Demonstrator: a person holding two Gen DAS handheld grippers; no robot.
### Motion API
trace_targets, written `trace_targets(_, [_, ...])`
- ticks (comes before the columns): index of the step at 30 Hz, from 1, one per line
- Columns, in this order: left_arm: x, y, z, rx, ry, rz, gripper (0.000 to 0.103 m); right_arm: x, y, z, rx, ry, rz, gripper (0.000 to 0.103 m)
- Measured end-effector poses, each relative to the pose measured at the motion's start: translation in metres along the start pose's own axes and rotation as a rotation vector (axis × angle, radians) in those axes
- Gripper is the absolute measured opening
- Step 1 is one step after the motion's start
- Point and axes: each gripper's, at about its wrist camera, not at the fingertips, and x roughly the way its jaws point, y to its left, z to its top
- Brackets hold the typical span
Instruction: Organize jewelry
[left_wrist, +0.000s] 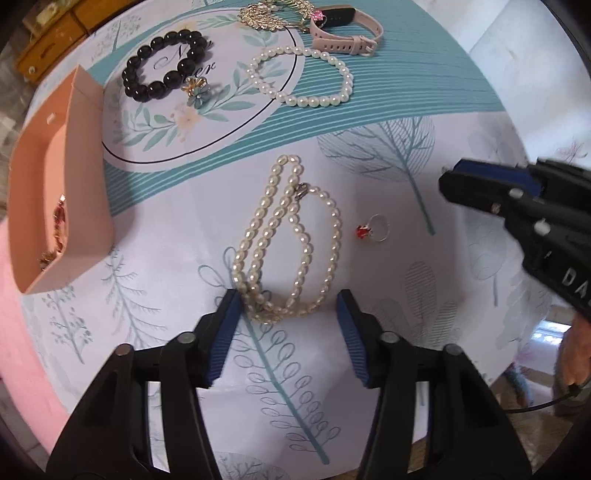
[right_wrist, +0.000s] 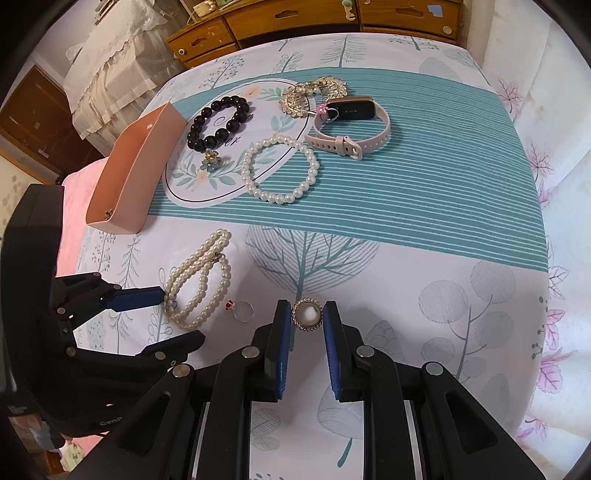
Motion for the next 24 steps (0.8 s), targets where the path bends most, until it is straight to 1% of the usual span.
trace_targets(1, [-0.001, -0.001, -0.001, 0.000, -0.007, -0.001, 0.035, 0.000, -0.001, 0.000, 0.001, -0.001, 0.002, 0.018])
trace_targets(2, [-0.001, 0.000, -0.001, -0.004, -0.009, 0.000, 0.030, 0.001, -0.002, 0.001, 0.003, -0.001, 0.004, 0.018])
trace_targets(3, [-0.002, -0.001, 0.000, -0.009, -0.010, 0.001, 0.022, 0.001, -0.003, 0.001, 0.005, -0.001, 0.006, 0.018])
trace_targets(4, [-0.003, 0.002, 0.001, -0.020, -0.008, 0.003, 0.017, 0.002, -0.005, 0.001, 0.009, 0.000, 0.010, 0.018])
trace_targets(6, [-0.005, 0.005, 0.003, -0.034, -0.009, 0.002, 0.012, 0.005, -0.007, 0.001, 0.014, 0.004, 0.015, 0.018])
trace_targets(10, [-0.005, 0.005, 0.002, -0.057, -0.023, -0.013, 0.011, 0.010, -0.011, -0.001, 0.021, 0.013, 0.022, 0.018])
trace_targets(16, [-0.009, 0.010, 0.003, -0.117, -0.032, -0.139, 0.007, 0.007, -0.016, -0.001, 0.033, 0.003, 0.024, 0.018])
trace_targets(24, [-0.006, 0.024, -0.007, -0.211, -0.070, -0.244, 0.007, 0.002, -0.020, -0.002, 0.040, -0.008, 0.022, 0.018])
